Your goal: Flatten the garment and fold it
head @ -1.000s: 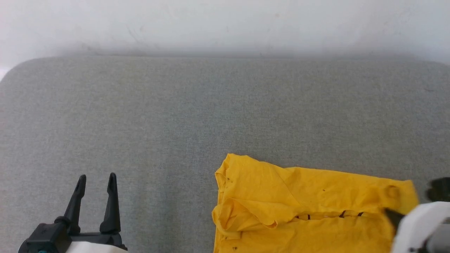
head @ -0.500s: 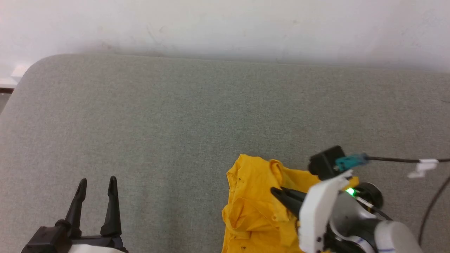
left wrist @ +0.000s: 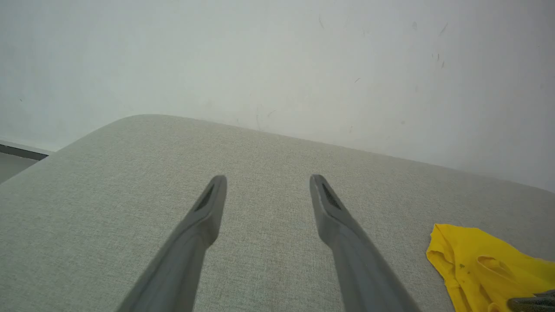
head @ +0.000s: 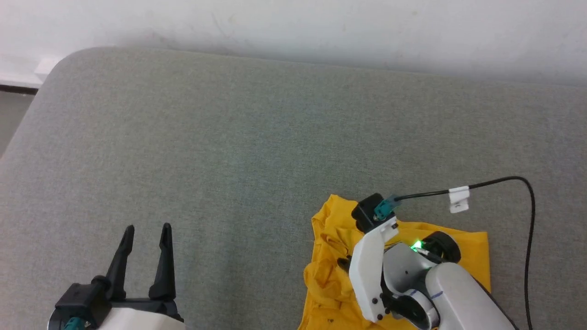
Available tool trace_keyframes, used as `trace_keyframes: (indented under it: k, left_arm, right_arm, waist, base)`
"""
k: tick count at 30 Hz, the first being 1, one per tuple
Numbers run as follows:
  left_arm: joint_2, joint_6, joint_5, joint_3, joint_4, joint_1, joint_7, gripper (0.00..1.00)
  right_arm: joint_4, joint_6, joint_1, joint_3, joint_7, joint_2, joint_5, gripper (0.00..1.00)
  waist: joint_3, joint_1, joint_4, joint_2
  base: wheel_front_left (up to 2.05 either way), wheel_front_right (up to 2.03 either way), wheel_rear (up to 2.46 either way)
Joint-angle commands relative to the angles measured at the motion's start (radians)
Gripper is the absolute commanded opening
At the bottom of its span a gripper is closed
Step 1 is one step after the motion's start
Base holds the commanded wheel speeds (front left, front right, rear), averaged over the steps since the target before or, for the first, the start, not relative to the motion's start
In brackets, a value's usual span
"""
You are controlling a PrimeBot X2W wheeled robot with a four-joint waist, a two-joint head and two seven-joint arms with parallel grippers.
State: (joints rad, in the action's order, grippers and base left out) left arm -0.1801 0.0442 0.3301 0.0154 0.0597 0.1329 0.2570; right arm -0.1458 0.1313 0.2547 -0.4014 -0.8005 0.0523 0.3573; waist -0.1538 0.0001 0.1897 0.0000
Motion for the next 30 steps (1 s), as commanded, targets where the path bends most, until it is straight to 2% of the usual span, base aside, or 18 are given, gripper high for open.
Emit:
trace_keyframes:
  k: [1, 2, 3, 4, 8, 12, 13, 21, 26, 30]
  left_arm:
    - [0.011, 0.011, 0.007, 0.006, -0.013, -0.023, 0.005, 1.0]
    - [0.013, 0.014, 0.006, 0.01, -0.02, -0.028, 0.005, 1.0]
    - [0.015, 0.017, 0.005, 0.013, -0.026, -0.034, 0.005, 1.0]
    - [0.017, 0.02, 0.004, 0.017, -0.032, -0.039, 0.005, 1.0]
    - [0.022, 0.026, 0.001, 0.02, -0.049, -0.046, 0.005, 1.0]
    - [0.025, 0.026, 0.002, 0.009, -0.046, -0.032, 0.005, 1.0]
    - [0.025, 0.026, 0.002, 0.009, -0.046, -0.032, 0.005, 1.0]
    - [0.022, 0.026, -0.001, -0.008, -0.019, -0.019, 0.005, 1.0]
    - [0.012, 0.032, 0.001, -0.017, -0.004, -0.027, 0.005, 1.0]
    - [0.002, 0.038, 0.003, -0.019, -0.001, -0.038, 0.005, 1.0]
  right_arm:
    - [-0.057, -0.001, 0.024, -0.007, -0.003, -0.002, -0.021, 0.11]
    - [-0.083, -0.001, 0.03, -0.01, -0.008, -0.002, -0.037, 0.32]
    - [-0.102, -0.001, 0.037, -0.011, -0.007, -0.002, -0.047, 0.45]
    - [-0.112, -0.001, 0.04, -0.008, -0.002, -0.002, -0.044, 1.0]
    - [-0.079, -0.001, 0.041, 0.017, 0.034, -0.002, 0.009, 1.0]
    - [0.031, -0.001, -0.005, 0.129, 0.064, -0.002, 0.011, 1.0]
    - [0.031, -0.001, -0.005, 0.129, 0.064, -0.002, 0.011, 1.0]
    - [0.339, -0.001, -0.256, 0.427, 0.104, -0.002, -0.066, 1.0]
    - [0.451, -0.001, -0.409, 0.499, 0.121, -0.002, -0.028, 1.0]
    - [0.466, -0.001, -0.454, 0.526, 0.149, -0.002, -0.025, 1.0]
  waist:
    - [-0.01, -0.0001, 0.015, 0.0]
    - [-0.01, -0.0001, 0.019, 0.0]
    - [-0.011, -0.0001, 0.023, 0.0]
    - [-0.01, -0.0001, 0.027, 0.0]
    - [0.004, -0.0001, 0.028, 0.0]
    - [0.019, -0.0001, 0.015, 0.0]
    - [0.019, -0.0001, 0.015, 0.0]
    - [0.006, -0.0001, -0.022, 0.0]
    - [-0.033, -0.0001, -0.039, 0.0]
    - [-0.061, -0.0001, -0.042, 0.0]
  base:
    - [0.0, 0.0, 0.0]
    - [0.0, 0.0, 0.0]
    - [0.0, 0.0, 0.0]
    - [0.0, 0.0, 0.0]
    - [0.0, 0.0, 0.0]
    - [0.0, 0.0, 0.0]
    - [0.0, 0.0, 0.0]
    - [0.0, 0.0, 0.0]
    - [0.0, 0.0, 0.0]
    - [0.0, 0.0, 0.0]
